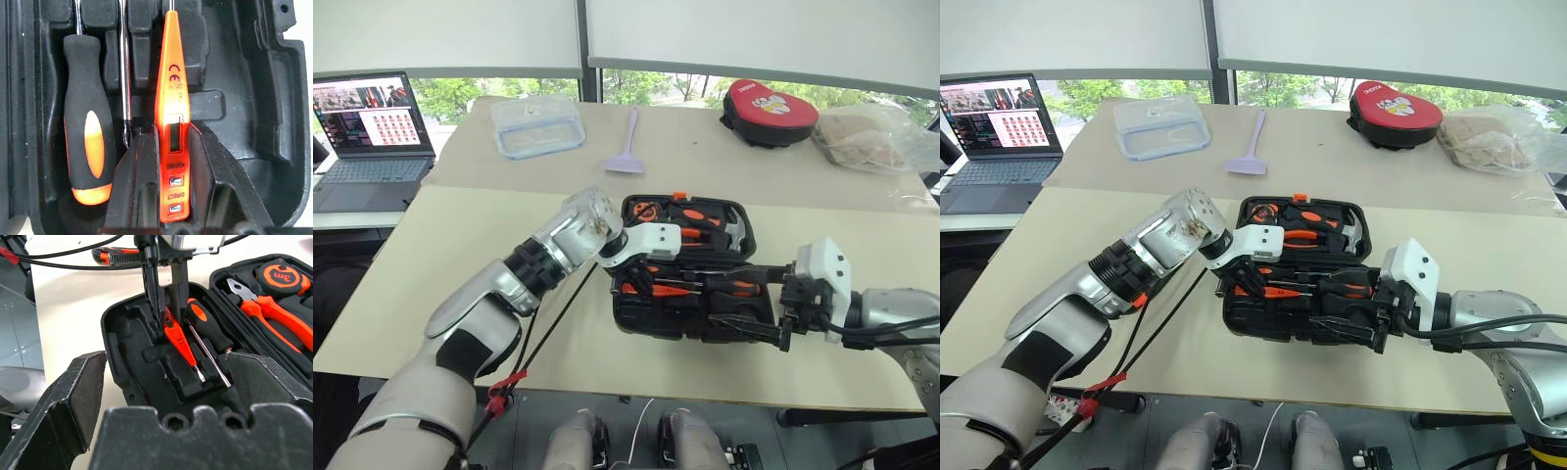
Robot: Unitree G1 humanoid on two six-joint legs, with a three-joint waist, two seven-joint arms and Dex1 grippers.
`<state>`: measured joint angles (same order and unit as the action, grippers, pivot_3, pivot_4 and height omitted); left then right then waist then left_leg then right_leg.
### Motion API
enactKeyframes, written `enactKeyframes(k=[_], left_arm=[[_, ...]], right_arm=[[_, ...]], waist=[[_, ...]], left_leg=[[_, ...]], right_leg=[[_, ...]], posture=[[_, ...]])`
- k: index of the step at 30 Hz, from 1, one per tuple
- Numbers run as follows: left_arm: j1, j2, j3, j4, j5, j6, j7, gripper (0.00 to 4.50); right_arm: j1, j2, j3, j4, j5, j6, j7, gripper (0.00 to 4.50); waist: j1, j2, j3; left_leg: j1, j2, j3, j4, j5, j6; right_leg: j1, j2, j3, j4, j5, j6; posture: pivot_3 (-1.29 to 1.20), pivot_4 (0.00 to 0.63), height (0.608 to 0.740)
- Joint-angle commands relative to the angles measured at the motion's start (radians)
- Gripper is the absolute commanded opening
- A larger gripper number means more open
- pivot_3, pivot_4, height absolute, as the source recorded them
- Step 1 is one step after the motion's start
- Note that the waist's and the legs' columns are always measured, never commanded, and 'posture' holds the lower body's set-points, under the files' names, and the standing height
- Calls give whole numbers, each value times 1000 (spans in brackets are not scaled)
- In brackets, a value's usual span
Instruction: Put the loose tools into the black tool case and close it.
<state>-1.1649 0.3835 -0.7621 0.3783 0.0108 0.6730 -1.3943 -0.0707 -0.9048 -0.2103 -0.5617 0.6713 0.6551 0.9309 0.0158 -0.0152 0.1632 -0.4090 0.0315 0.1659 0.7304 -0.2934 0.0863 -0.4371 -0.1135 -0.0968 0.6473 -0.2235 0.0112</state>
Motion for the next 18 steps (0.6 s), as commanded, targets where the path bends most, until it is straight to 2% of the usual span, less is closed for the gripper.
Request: enactKeyframes(k=[1, 14, 15, 18], left_arm=[[-5, -2, -28, 19, 61, -9, -7, 399], [1, -15, -14, 24, 98, 14, -35, 399], [-2, -6, 0, 11, 85, 28, -49, 1406], [-16, 71, 88, -98, 4, 98, -130, 2456]], right_arm=[[2, 10, -33, -35, 8, -25, -15, 4500], [-10, 35, -19, -30, 4, -33, -37, 4500], [-10, 36, -19, -29, 5, -32, -38, 4500], [0, 35, -29, -34, 17, -23, -37, 4500]], waist=[[1, 0, 0], [0, 0, -1], [0, 0, -1], [-5, 0, 0]], left_leg=[[0, 0, 0, 0, 0, 0], [1, 0, 0, 0, 0, 1], [1, 0, -1, 0, 0, 1], [0, 1, 0, 0, 0, 1]], right_leg=[[0, 0, 0, 0, 0, 0], [1, 0, 0, 0, 0, 0], [1, 0, 0, 0, 0, 0], [0, 0, 0, 0, 0, 0]], posture=[[0, 150, 731], [0, 150, 731], [0, 150, 731], [0, 150, 731]])
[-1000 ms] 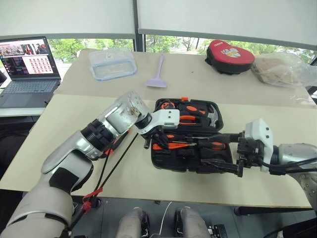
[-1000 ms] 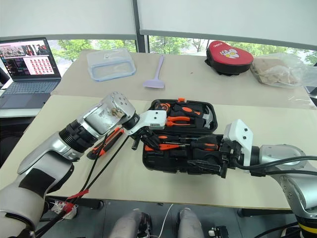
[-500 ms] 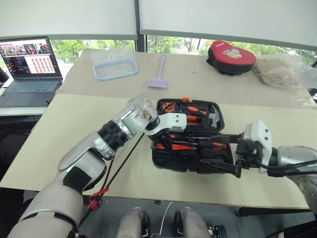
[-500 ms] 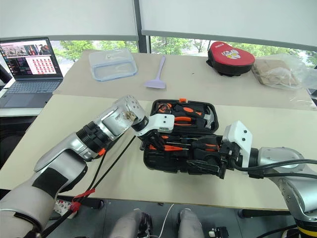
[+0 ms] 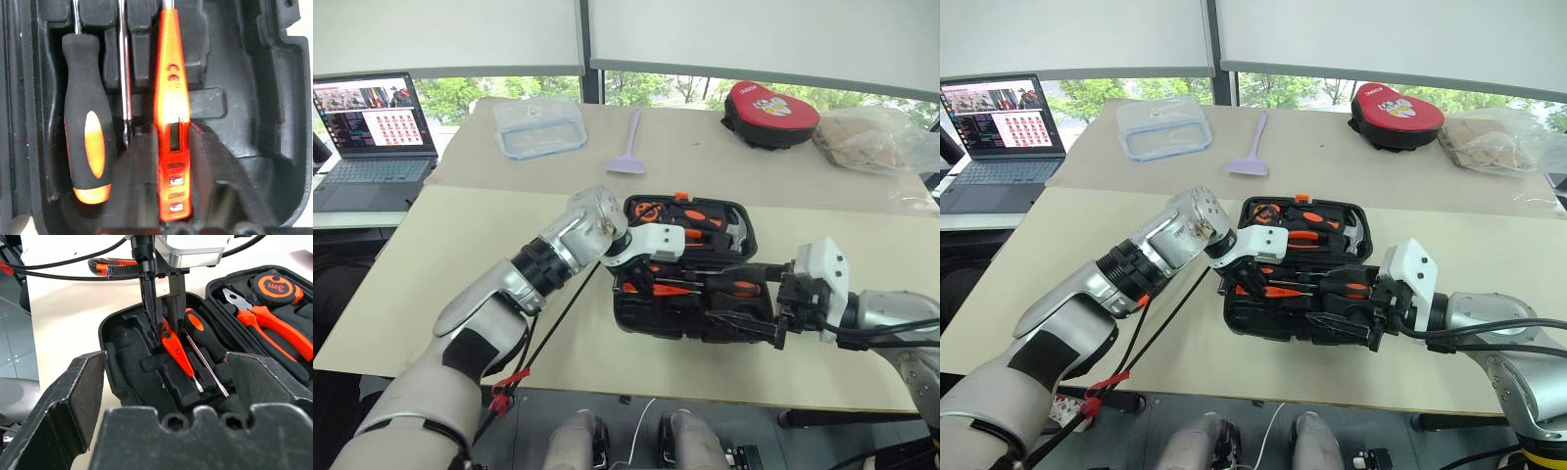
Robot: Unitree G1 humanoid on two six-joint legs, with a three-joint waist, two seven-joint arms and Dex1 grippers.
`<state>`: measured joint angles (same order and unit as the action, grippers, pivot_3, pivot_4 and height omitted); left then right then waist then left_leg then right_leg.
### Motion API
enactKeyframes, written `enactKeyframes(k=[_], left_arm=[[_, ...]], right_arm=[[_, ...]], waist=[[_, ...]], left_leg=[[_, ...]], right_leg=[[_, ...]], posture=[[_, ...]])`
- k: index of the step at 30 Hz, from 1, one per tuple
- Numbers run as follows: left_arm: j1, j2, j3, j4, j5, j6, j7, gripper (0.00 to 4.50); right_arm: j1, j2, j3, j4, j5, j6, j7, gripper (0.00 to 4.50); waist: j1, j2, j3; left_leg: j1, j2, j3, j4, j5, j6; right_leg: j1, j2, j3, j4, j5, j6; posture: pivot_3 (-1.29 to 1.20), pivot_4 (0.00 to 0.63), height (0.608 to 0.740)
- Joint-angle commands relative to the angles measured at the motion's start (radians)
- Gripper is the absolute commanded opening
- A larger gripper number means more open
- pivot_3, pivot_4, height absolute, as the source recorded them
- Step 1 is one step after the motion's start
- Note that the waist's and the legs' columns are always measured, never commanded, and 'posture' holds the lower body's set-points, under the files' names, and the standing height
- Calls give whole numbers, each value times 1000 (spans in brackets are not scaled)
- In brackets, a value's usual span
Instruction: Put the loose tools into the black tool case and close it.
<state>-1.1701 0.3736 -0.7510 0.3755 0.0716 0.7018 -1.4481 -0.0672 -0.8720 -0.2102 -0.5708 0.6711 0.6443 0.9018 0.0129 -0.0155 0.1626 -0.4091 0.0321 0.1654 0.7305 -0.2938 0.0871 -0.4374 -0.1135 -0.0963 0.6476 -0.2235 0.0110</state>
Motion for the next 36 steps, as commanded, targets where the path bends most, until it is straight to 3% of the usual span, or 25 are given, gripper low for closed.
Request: enactKeyframes(k=[1, 4, 6, 9, 13, 19, 32, 36], left_arm=[[-12, 115, 110, -142, -94, 90, -112, 2820], [0, 204, 177, -251, -188, 151, -164, 3834], [32, 244, 218, -284, -210, 128, -160, 3834], [106, 215, 327, -267, -250, 42, -69, 3834], [224, 126, 436, -212, -268, -163, 63, 2710], [358, 14, 477, -136, -260, -380, 179, 230], [432, -6, 389, -95, -175, -459, 206, 107], [449, -46, 365, -53, -124, -515, 287, 107]], right_arm=[[0, 1, -34, -26, 22, -7, -7, 4500], [19, -6, -46, -29, 29, -4, 2, 4500], [25, -8, -49, -23, 29, -5, 6, 4500], [15, -9, -43, -16, 27, -4, 4, 4500], [1, -13, -41, -7, 30, -1, 8, 4500], [-13, -26, -46, -3, 40, 10, 12, 4500], [-23, -31, -51, -6, 51, 32, -1, 4500], [-28, -27, -44, -7, 52, 38, -3, 4500]], waist=[[-8, 0, 0], [-12, 0, 0], [-9, 0, 0], [1, 1, 0], [6, 0, 0], [2, 0, 0], [2, 0, 0], [5, 0, 0]], left_leg=[[-1, 0, 0, 0, 0, 0], [-3, 1, 0, 0, 1, -1], [-3, 1, 0, 0, 1, -1], [0, 0, 0, 0, 0, -1], [0, -1, 0, 2, 0, 1], [0, 0, 0, 2, 0, 1], [0, -1, 0, 2, 0, 1], [0, -1, 0, 2, 0, 1]], right_leg=[[-2, 0, 0, 0, 0, 0], [-4, 1, 0, 1, 0, -1], [-3, 1, 0, 1, 0, 0], [0, 0, 0, 0, 0, 0], [2, -1, 0, 0, 0, 1], [1, 0, 0, 0, 1, 1], [1, 0, -1, -1, 1, 0], [2, -1, -1, -1, 1, 0]], posture=[[0, 150, 731], [0, 150, 731], [0, 150, 731], [0, 150, 731], [0, 150, 731], [0, 150, 731], [0, 150, 731], [0, 150, 731]])
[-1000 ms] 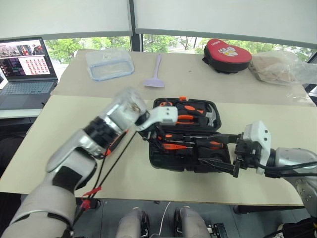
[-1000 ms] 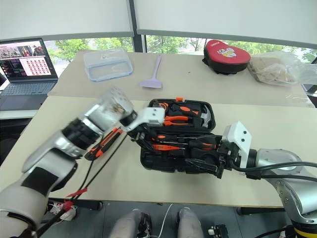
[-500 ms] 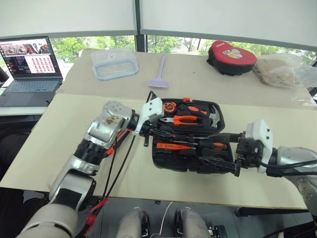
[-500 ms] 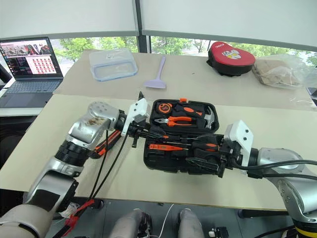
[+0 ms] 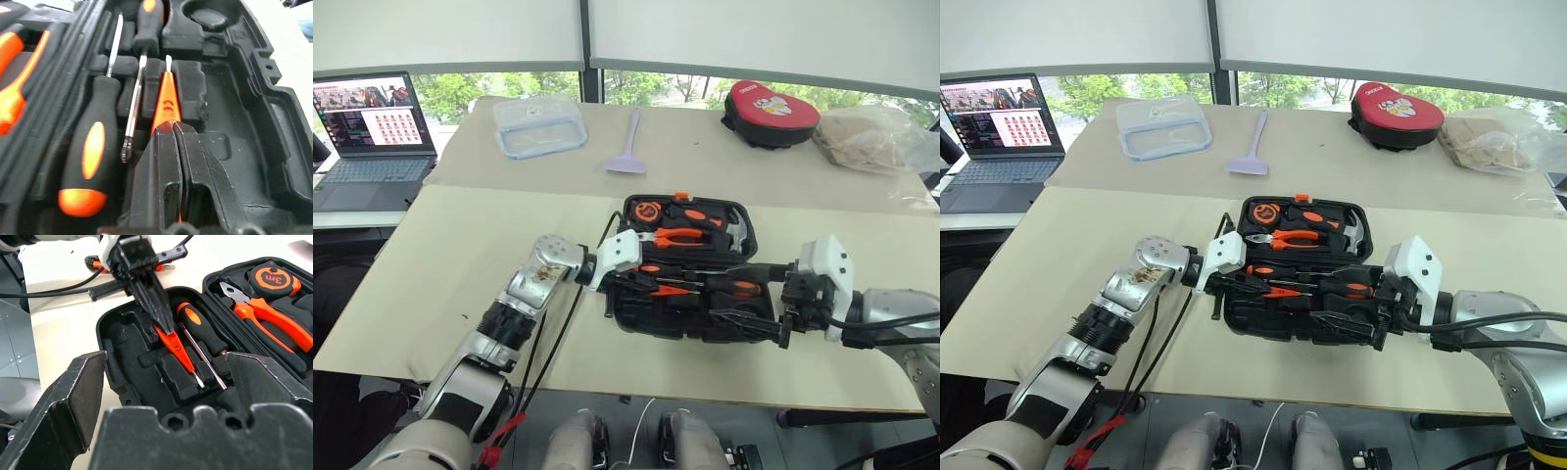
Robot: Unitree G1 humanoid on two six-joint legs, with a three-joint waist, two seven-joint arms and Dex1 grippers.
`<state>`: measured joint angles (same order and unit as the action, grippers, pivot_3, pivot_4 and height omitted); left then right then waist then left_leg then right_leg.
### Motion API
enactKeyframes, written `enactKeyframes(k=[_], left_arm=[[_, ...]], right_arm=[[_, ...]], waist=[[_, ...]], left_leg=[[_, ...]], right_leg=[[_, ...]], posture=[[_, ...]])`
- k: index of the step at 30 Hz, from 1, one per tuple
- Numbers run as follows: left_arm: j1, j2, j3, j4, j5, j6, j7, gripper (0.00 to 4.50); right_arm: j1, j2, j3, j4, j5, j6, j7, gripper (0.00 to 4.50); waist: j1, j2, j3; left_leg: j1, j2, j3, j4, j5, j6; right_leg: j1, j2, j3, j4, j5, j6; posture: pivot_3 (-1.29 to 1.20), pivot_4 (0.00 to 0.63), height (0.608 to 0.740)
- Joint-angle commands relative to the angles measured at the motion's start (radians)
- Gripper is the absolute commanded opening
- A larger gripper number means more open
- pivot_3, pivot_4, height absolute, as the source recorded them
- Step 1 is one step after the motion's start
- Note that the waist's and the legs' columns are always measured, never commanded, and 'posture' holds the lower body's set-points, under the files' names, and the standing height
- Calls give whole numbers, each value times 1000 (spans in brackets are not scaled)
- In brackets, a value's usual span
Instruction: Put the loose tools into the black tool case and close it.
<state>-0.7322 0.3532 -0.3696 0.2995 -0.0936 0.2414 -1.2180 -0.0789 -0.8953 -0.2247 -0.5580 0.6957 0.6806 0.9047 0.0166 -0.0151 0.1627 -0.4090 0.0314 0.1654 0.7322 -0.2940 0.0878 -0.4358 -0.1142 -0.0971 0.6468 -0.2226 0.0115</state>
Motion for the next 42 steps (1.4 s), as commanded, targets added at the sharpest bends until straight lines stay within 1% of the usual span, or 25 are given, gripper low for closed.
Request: enactKeyframes(k=[1, 4, 7, 11, 17, 22, 26, 34, 42], left_arm=[[15, -32, -25, 47, 66, -87, 84, 107], [17, -43, -29, 95, 91, -130, 113, 107], [28, -30, -25, 95, 77, -145, 80, 107], [50, -6, 2, 23, 27, -93, 41, 107], [75, 13, 20, -51, 4, -79, 39, 107], [75, 23, 7, -36, 45, -84, 72, 107], [73, 11, 0, 26, 71, -114, 112, 107], [126, 26, -5, -22, 65, -127, 115, 107], [150, 48, -14, -15, 107, -145, 153, 107]], right_arm=[[-18, -3, -28, -21, 28, 4, -7, 4500], [-20, -2, -29, -26, 34, 9, -11, 4500], [-8, -3, -36, -34, 43, 10, -13, 4500], [-2, -3, -33, -28, 44, 4, -12, 4500], [-26, 0, -8, -1, 32, -7, -11, 4500], [-35, 1, -2, 5, 32, -9, -8, 4500], [-43, -4, -3, 10, 40, -4, -3, 4500], [-77, -3, 19, 43, 25, -10, 16, 4500], [-120, 1, 51, 66, 20, -10, 27, 4500]], waist=[[2, 0, 0], [1, 0, 0], [-3, 0, 0], [-7, 0, -1], [-7, 0, -1], [-5, 0, -1], [-6, 0, -1], [-10, 0, -2], [-14, 2, -3]], left_leg=[[0, 0, 0, 0, 0, 0], [1, 0, 0, 0, 0, 0], [3, 0, 0, -1, 0, 0], [4, 1, 0, -1, 0, 0], [4, 1, 0, -2, 0, 0], [4, 1, 0, -2, 0, 0], [5, 1, 0, -2, 0, 0], [7, 2, 0, -2, 0, 0], [11, 2, 0, -4, 0, 0]], right_leg=[[0, 0, 0, 0, 0, 0], [1, 0, 0, 0, 0, 0], [3, 0, 0, -1, 0, 0], [3, 0, 0, -1, 0, 0], [3, 0, 0, -1, 0, 0], [3, 0, 0, -1, 0, 0], [3, 0, 0, -1, 0, -1], [5, 0, 1, -1, 0, -1], [9, 0, 1, -2, 0, -1]], posture=[[0, 150, 731], [0, 150, 731], [0, 150, 731], [0, 150, 731], [0, 150, 731], [0, 150, 731], [0, 150, 731], [0, 150, 731], [0, 150, 731]])
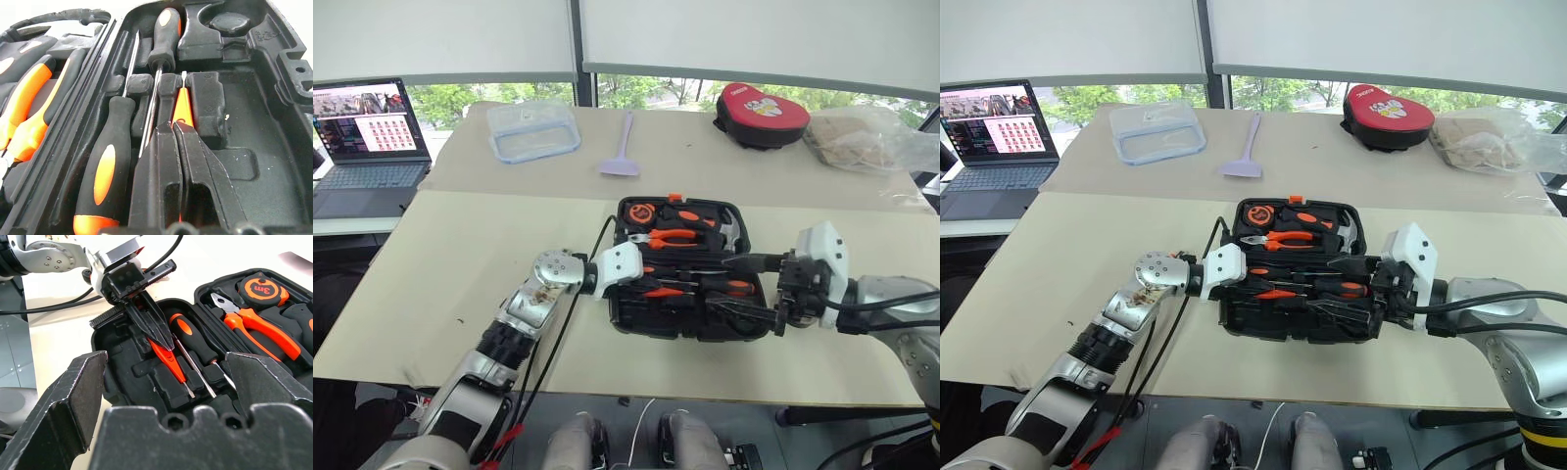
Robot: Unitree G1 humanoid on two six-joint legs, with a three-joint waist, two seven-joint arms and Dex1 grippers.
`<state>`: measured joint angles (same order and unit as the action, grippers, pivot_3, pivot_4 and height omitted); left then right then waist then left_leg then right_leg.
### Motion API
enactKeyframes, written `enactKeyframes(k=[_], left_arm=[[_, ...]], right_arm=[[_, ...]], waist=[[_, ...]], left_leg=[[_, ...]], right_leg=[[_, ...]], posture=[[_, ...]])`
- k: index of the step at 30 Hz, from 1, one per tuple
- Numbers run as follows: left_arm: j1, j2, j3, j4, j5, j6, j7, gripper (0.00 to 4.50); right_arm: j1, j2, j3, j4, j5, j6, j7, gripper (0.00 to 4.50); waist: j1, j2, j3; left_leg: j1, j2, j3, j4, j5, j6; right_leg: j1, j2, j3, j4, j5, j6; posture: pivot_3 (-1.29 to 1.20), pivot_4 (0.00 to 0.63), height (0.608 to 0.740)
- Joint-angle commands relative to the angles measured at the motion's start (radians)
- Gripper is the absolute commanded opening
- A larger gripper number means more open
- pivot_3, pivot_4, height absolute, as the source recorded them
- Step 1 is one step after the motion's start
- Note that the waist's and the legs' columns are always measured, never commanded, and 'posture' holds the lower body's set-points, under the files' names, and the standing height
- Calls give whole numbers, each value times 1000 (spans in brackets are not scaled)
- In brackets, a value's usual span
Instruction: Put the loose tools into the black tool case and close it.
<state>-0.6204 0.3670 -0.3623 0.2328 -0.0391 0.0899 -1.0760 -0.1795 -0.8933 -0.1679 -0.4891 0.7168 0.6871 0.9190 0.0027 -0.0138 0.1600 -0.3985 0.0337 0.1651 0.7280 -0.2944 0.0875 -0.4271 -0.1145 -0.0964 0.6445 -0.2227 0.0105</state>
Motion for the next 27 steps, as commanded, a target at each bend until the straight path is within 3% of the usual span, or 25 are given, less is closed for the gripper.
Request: enactKeyframes(k=[1, 7, 10, 14, 17, 20, 22, 27], left_arm=[[38, 37, -25, 55, 57, 3, 12, 107], [33, 73, -43, 56, 79, -29, -9, 107], [-6, 119, 5, 36, 52, -44, -23, 107], [-37, 182, 126, -96, -93, 88, -75, 107], [-28, 284, 255, -236, -235, 298, -105, 107], [59, 425, 407, -357, -326, 468, -94, 822], [177, 509, 533, -396, -342, 524, -64, 1658], [497, 605, 812, -402, -307, 567, -13, 3345]], right_arm=[[-22, -2, -3, 0, -2, -16, 15, 4500], [-42, -5, 13, 20, -18, -23, 38, 4500], [-78, 3, 35, 53, -27, -31, 55, 4500], [-129, 17, 70, 92, -43, -43, 81, 4500], [-173, 32, 92, 122, -53, -51, 100, 4500], [-213, 36, 108, 137, -43, -49, 132, 4500], [-240, 37, 116, 140, -31, -43, 161, 4500], [-285, 40, 142, 144, -33, -49, 215, 4500]], waist=[[0, 0, -1], [-5, 3, -4], [-14, 4, -5], [-15, 4, -5], [-15, 3, -4], [-14, 3, -4], [-18, 3, -4], [-16, 3, -3]], left_leg=[[0, 0, 0, 0, 0, 0], [1, 1, 0, -1, 0, 0], [2, 1, 0, -1, 0, 0], [1, 2, 0, -2, 0, -1], [-7, 1, 0, -1, 0, -1], [-11, 0, 1, 0, 1, -1], [-11, 0, 1, 0, 1, -1], [-8, 0, 2, -2, 1, -2]], right_leg=[[0, 0, 0, 0, 0, 0], [1, 0, 0, -1, 0, 0], [1, 0, 0, -1, 0, -1], [-1, 0, 0, -1, 0, -2], [-7, 0, -1, 0, 1, -2], [-12, 0, -1, 1, 0, -1], [-11, 0, -1, 1, 0, 0], [-10, 0, 0, 1, -1, 1]], posture=[[0, 150, 731], [0, 150, 731], [0, 150, 731], [0, 150, 731], [0, 150, 731], [0, 150, 731], [0, 150, 731], [0, 150, 731]])
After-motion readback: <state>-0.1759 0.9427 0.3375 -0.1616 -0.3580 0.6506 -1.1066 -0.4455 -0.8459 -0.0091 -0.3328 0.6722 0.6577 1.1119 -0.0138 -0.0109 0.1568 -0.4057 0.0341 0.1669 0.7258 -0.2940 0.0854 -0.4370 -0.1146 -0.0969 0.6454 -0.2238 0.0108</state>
